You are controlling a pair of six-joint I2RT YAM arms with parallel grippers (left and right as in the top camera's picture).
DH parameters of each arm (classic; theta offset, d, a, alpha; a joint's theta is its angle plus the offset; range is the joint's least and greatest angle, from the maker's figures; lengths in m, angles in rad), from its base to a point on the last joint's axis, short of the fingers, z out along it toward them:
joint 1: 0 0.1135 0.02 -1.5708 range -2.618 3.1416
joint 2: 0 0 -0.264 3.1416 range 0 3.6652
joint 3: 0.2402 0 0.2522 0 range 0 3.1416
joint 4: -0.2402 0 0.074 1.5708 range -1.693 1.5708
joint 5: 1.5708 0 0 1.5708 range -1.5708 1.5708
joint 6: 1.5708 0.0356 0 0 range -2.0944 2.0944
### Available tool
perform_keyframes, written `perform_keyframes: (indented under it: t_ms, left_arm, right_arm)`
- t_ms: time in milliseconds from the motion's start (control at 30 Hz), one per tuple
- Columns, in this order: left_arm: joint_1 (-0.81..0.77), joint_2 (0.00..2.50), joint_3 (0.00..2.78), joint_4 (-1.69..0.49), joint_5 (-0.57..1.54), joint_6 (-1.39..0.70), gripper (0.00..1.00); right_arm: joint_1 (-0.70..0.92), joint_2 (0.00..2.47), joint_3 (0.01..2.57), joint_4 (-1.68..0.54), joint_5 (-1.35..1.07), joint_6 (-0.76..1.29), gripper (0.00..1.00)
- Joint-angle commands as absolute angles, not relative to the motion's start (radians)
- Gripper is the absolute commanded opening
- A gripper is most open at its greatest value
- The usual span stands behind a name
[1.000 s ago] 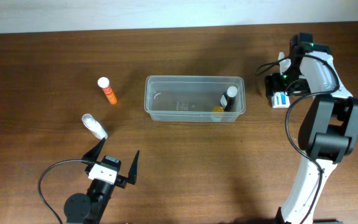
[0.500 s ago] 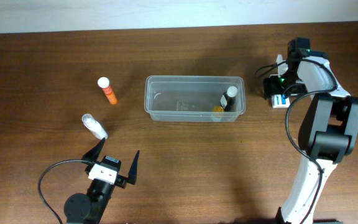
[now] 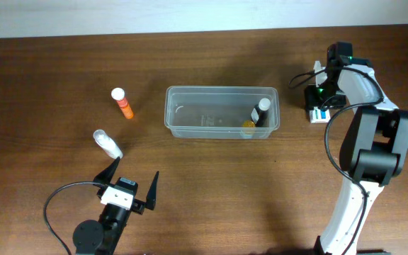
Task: Pack container
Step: 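Lower the right gripper and grasp the Panadol box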
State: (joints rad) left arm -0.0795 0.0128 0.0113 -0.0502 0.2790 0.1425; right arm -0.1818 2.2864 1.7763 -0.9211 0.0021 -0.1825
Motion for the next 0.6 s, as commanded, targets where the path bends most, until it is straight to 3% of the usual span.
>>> perform_keyframes:
  t_ms: [0,133,567]
  left_arm:
    - [-0.084,0.005,0.009,-0.058,0.272,0.155,0.99]
    - [-0.084,0.005,0.009,-0.057,0.272,0.155,0.99]
    - [-0.084,0.005,0.009,-0.058,0.272,0.155,0.99]
  right_arm:
    - [-0.179,2.297,1.761,-0.919,0.016,-0.179,0.57]
    - [-0.179,2.297,1.766,-0.920,0.014,-0.175,0.41]
    - [-0.177,2.293,1.887,-1.039,-0.023,-0.116,0.38]
